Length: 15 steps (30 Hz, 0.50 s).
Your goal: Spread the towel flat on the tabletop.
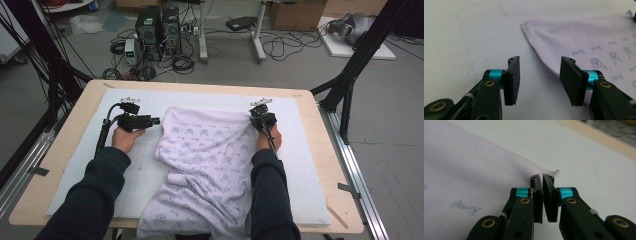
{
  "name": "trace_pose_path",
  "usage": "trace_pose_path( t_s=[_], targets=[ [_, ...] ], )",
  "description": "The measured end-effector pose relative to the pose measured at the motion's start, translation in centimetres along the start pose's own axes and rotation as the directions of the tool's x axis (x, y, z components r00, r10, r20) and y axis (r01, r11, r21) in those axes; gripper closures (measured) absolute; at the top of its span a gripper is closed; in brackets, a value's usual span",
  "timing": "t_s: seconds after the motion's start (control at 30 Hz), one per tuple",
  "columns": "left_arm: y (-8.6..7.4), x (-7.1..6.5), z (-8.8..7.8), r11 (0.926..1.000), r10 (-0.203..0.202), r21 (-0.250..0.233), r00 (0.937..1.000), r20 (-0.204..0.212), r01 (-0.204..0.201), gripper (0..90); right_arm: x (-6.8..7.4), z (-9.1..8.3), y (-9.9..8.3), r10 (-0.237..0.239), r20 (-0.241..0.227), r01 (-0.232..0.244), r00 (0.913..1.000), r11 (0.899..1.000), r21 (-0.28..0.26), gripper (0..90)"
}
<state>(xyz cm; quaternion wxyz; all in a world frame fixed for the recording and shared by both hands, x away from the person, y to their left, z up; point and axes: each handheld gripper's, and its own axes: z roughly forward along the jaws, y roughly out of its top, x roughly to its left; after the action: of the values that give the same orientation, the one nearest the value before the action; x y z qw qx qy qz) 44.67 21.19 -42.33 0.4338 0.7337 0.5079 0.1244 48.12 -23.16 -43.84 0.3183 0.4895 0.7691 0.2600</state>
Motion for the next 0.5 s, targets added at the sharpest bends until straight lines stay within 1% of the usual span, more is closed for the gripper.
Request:
trace_pose_path(
  t_s=[0.03, 0.07, 0.1, 0.13, 0.17, 0.2, 0.23, 0.3, 0.33, 0.37, 0.4, 0.47, 0.5],
  targets=[
    [0.0, -0.3, 0.1, 0.9997, 0.017, 0.016, 0.9998, -0.002, -0.017, 49.9, -0.2, 0.0, 0.0, 0.019, 0.024, -0.019, 0.9995, 1.000, -0.011, 84.0],
    [-0.1, -0.5, 0.1, 0.9996, 0.022, 0.015, 0.9998, 0.002, -0.022, 49.5, -0.2, -0.1, 0.0, 0.039, 0.031, -0.038, 0.9988, 0.999, -0.022, 79.7],
    [0.0, -0.7, 0.2, 0.9997, 0.023, 0.007, 0.9997, 0.003, -0.023, 49.4, -0.3, -0.3, 0.0, 0.051, 0.021, -0.051, 0.9985, 0.998, -0.031, 75.4],
    [0.1, -1.0, 0.2, 0.9997, 0.023, -0.002, 0.9997, 0.005, -0.023, 49.4, -0.3, -0.5, 0.1, 0.056, -0.002, -0.056, 0.9984, 0.998, -0.038, 72.0],
    [0.1, -1.1, 0.2, 0.9997, 0.026, -0.005, 0.9996, 0.011, -0.026, 50.0, -0.2, -0.8, 0.2, 0.047, -0.010, -0.048, 0.9988, 0.998, -0.047, 67.5],
    [0.1, -1.4, 0.3, 0.9996, 0.028, 0.000, 0.9995, 0.015, -0.028, 52.0, -0.2, -1.3, 0.3, 0.044, -0.029, -0.045, 0.9986, 0.998, -0.052, 62.8],
    [0.0, -1.7, 0.5, 0.9993, 0.036, 0.010, 0.9992, 0.018, -0.036, 53.5, -0.3, -1.8, 0.4, 0.055, -0.057, -0.058, 0.9969, 0.997, -0.058, 62.2],
    [-0.3, -2.4, 1.1, 0.9983, 0.050, 0.028, 0.9982, 0.032, -0.051, 53.4, -0.4, -2.8, 0.4, 0.050, -0.069, -0.055, 0.9964, 0.995, -0.079, 60.0],
    [-0.4, -2.7, 1.5, 0.9978, 0.057, 0.031, 0.9979, 0.032, -0.058, 53.0, -0.5, -3.3, 0.3, 0.057, -0.093, -0.065, 0.9940, 0.995, -0.081, 57.8],
    [-0.5, -3.0, 1.8, 0.9973, 0.066, 0.031, 0.9975, 0.025, -0.067, 52.0, -0.6, -3.8, 0.3, 0.054, -0.108, -0.063, 0.9927, 0.995, -0.081, 56.8],
    [-0.6, -3.2, 2.1, 0.9972, 0.069, 0.027, 0.9974, 0.020, -0.069, 50.8, -0.6, -4.3, 0.1, 0.049, -0.111, -0.059, 0.9926, 0.995, -0.085, 56.1],
    [-0.8, -3.4, 2.8, 0.9977, 0.061, 0.028, 0.9981, 0.005, -0.061, 49.0, -0.8, -5.2, -0.3, 0.052, -0.147, -0.065, 0.9878, 0.994, -0.084, 53.3],
    [-1.0, -3.6, 3.3, 0.9979, 0.055, 0.033, 0.9985, 0.002, -0.055, 48.1, -0.8, -5.6, -0.6, 0.047, -0.153, -0.059, 0.9871, 0.995, -0.078, 52.9]
  ],
)
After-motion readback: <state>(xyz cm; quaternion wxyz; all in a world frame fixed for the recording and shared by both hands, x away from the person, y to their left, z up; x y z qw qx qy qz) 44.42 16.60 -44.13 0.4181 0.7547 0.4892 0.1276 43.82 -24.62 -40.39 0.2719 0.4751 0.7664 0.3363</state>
